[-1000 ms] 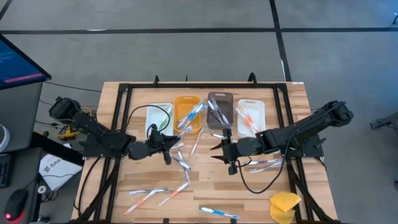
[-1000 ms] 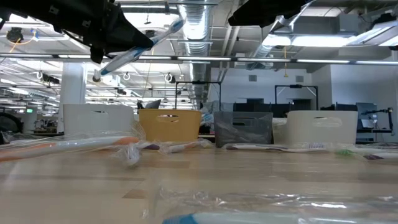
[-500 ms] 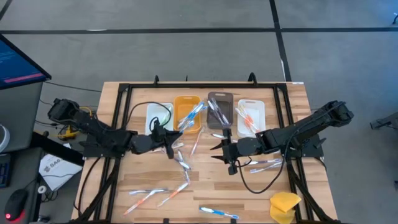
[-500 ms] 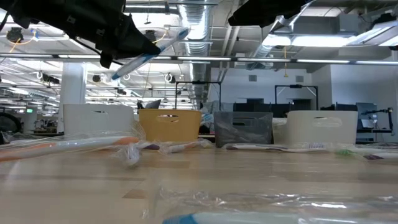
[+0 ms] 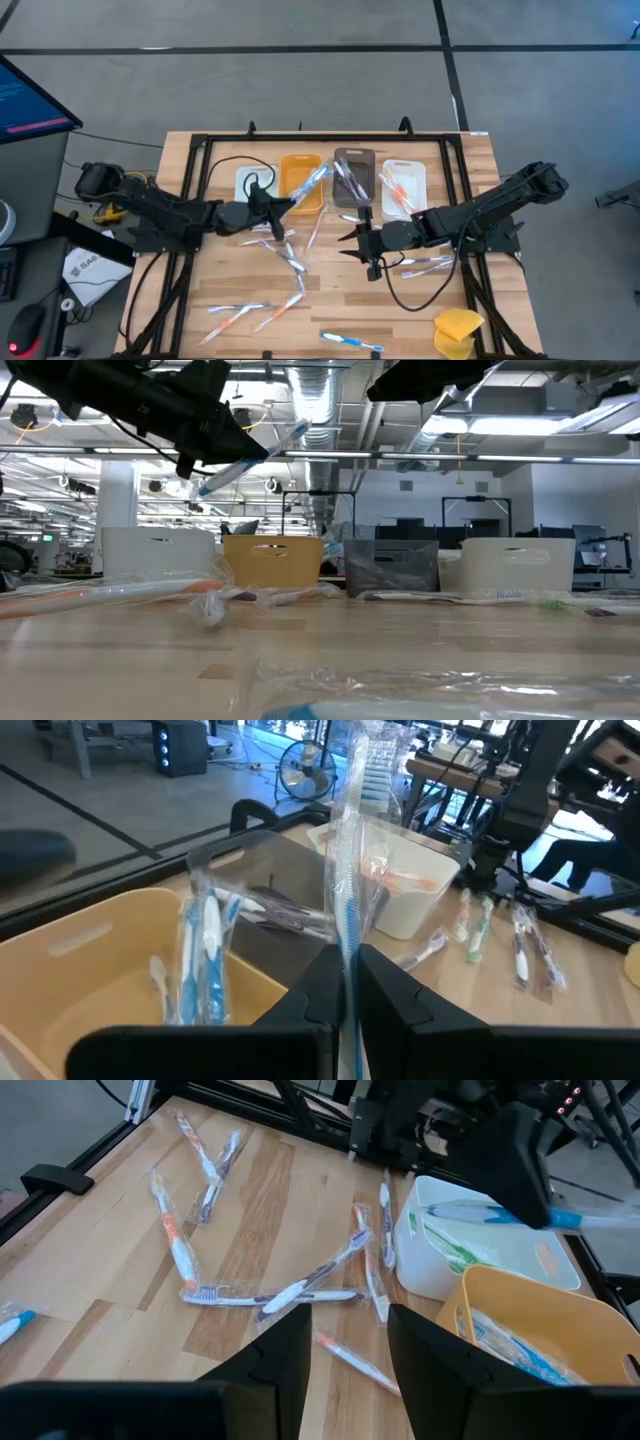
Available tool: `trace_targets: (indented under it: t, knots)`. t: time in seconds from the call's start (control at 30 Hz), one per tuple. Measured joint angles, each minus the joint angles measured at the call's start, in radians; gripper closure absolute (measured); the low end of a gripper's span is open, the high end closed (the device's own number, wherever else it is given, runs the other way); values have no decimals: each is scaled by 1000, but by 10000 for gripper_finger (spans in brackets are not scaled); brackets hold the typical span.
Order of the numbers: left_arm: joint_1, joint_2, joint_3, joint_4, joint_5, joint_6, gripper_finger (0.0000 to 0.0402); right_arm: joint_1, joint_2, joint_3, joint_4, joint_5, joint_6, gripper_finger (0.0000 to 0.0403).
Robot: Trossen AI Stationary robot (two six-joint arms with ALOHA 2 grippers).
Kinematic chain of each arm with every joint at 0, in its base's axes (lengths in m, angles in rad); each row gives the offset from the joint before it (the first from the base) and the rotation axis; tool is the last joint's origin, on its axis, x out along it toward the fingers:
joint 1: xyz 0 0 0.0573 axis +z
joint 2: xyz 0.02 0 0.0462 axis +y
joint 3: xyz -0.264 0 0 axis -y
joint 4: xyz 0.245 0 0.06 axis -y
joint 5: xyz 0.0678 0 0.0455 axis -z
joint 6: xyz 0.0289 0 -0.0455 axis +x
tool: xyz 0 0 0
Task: Pick & Place Toothbrushes
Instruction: Put the top blue toothbrush into the orange bin
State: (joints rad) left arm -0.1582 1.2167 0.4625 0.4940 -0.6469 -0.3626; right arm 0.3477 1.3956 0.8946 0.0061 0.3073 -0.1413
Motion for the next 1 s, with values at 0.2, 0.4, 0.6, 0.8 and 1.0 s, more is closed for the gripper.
trace_targets:
  t: [0.2, 0.4, 0.6, 0.8, 1.0]
  knots:
    - [77, 0, 0, 9, 74, 0, 389, -16, 13, 0, 9, 0, 1, 274]
    - [129, 0, 0, 42, 133, 12, 389, -44, 84, 0, 19, 0, -19, 274]
    - [176, 0, 0, 57, 154, 12, 389, -64, 142, -1, 115, -1, -76, 274]
    - [230, 0, 0, 75, 201, 12, 389, -63, 147, -1, 131, -21, -79, 274]
    - [276, 0, 0, 85, 237, 12, 389, -64, 147, -1, 140, -21, -95, 274]
